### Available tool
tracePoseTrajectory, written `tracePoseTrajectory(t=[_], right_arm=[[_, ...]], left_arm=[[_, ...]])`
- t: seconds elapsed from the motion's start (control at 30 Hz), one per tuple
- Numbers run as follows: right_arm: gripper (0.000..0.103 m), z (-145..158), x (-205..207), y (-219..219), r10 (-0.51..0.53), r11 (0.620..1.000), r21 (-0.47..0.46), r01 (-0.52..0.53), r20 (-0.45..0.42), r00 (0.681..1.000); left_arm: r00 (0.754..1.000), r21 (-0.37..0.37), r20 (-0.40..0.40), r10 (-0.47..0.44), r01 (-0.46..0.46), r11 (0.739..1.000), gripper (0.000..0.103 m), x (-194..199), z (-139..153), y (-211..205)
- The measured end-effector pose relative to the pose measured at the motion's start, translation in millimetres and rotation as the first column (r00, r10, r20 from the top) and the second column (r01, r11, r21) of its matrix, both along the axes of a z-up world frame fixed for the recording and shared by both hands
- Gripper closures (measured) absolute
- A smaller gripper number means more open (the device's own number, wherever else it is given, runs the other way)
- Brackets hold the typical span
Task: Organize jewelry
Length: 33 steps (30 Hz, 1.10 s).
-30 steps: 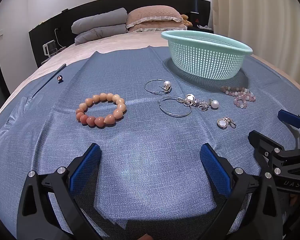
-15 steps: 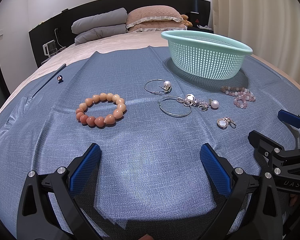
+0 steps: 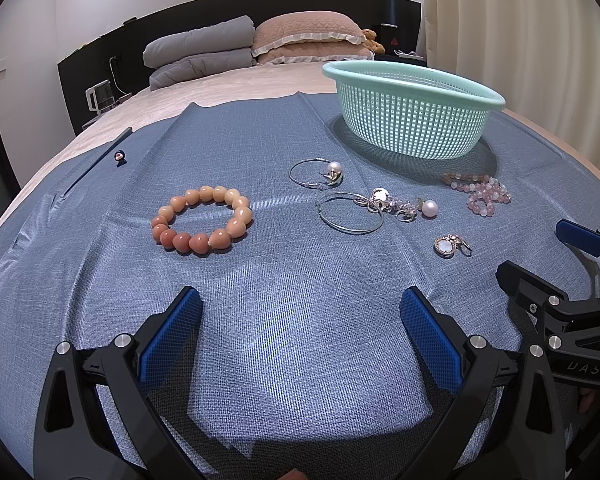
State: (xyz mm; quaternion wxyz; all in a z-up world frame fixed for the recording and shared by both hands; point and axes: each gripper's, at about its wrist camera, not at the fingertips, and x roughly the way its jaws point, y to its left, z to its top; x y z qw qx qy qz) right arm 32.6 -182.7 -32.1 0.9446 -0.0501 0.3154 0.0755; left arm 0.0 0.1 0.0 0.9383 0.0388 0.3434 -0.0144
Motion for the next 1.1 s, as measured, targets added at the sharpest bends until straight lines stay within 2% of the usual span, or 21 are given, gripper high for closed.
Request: tracePoseTrajectory(t=[1.1], right_arm=[[0.008,1.9,-0.9,4.3,-0.002,1.000,-0.004,0.002,-0.001,1.000]], left_arm=[[1.000,0.000,0.000,0.000,0.000,1.000,0.005,0.1,0.1,0.0]])
